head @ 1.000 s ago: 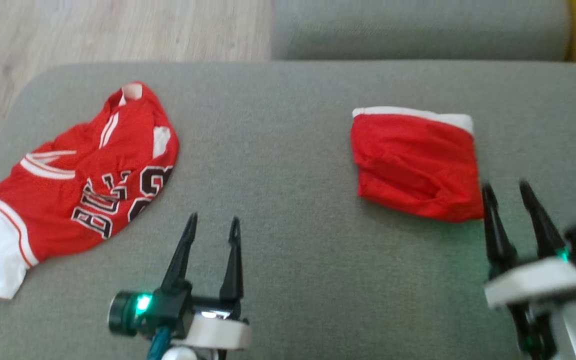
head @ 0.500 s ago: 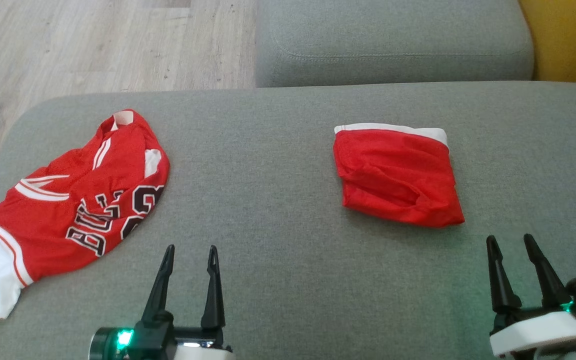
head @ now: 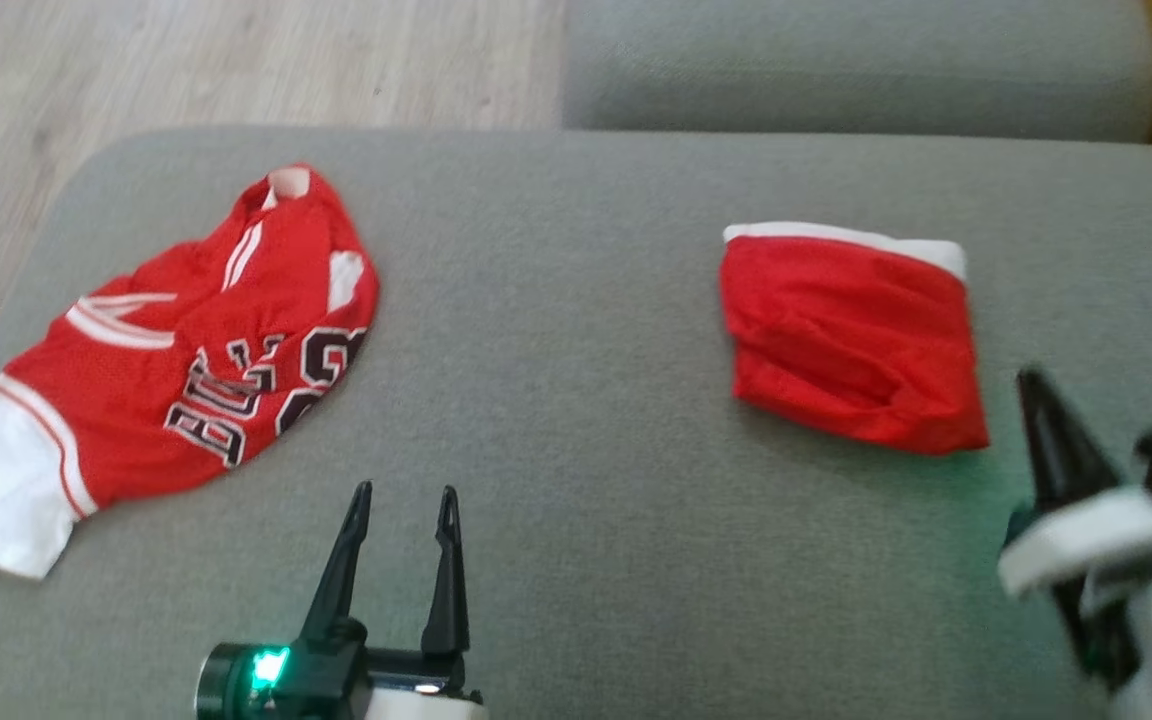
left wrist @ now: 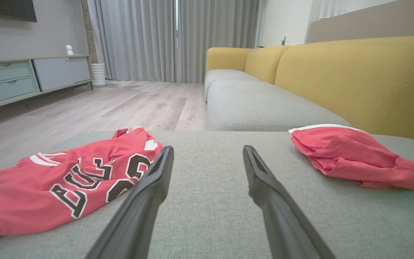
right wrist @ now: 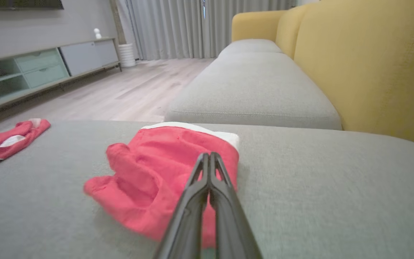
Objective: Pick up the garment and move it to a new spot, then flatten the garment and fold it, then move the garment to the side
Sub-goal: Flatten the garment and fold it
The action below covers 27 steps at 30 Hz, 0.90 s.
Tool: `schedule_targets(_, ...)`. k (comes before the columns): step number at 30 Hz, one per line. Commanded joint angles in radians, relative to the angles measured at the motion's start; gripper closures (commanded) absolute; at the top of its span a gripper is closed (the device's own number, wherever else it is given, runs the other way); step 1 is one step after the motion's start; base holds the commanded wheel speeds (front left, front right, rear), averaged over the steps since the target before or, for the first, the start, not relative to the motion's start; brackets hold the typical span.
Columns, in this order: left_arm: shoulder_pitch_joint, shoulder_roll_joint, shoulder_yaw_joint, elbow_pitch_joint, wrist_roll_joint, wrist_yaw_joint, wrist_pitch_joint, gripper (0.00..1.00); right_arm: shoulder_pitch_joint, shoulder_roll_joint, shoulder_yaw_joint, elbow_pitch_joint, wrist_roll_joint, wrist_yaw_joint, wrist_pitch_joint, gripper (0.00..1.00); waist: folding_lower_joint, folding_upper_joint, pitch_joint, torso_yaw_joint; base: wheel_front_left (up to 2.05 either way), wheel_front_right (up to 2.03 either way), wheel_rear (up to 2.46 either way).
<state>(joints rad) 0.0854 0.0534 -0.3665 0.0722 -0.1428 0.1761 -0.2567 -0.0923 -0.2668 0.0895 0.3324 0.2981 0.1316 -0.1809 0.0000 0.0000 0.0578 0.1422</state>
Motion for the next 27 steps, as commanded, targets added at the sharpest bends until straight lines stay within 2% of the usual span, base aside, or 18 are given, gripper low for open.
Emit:
schedule_targets(1, -0.066, -0.003, 0.011, -0.035, -0.003, 0.006, -0.005, 0.0, -0.106, -0.048, 0.019, 0.012, 0.009, -0.001, 0.046, 1.0, 0.0, 0.0, 0.041, 0.034, 0.0, 0.0, 0.0)
schedule_targets(5, -0.09, -0.003, -0.006, -0.033, -0.009, 0.012, -0.005, 0.0, -0.22, -0.082, 0.038, 0.095, 0.03, -0.001, 0.113, 1.0, 0.0, 0.0, 0.084, 0.065, 0.0, 0.0, 0.0)
schedule_targets(10, -0.117, -0.003, -0.029, -0.029, -0.018, 0.016, -0.005, 0.0, -0.289, -0.117, 0.113, 0.17, 0.063, -0.001, 0.145, 1.0, 0.0, 0.0, 0.116, 0.091, 0.0, 0.0, 0.0)
schedule_targets(13, -0.132, -0.003, -0.043, -0.023, -0.024, 0.021, -0.005, 0.0, -0.296, -0.126, 0.198, 0.199, 0.113, -0.001, 0.154, 1.0, 0.0, 0.0, 0.13, 0.105, 0.0, 0.0, 0.0)
schedule_targets(24, -0.145, -0.003, -0.043, -0.007, -0.025, 0.031, -0.005, 0.0, -0.218, -0.127, 0.537, 0.16, 0.334, -0.001, 0.172, 1.0, 0.0, 0.0, 0.121, 0.088, 0.0, 0.0, 0.0)
schedule_targets(27, -0.141, -0.003, -0.033, -0.002, -0.023, 0.03, -0.005, 0.0, -0.201, -0.128, 0.607, 0.13, 0.37, -0.001, 0.143, 1.0, 0.0, 0.0, 0.097, 0.072, 0.0, 0.0, 0.0)
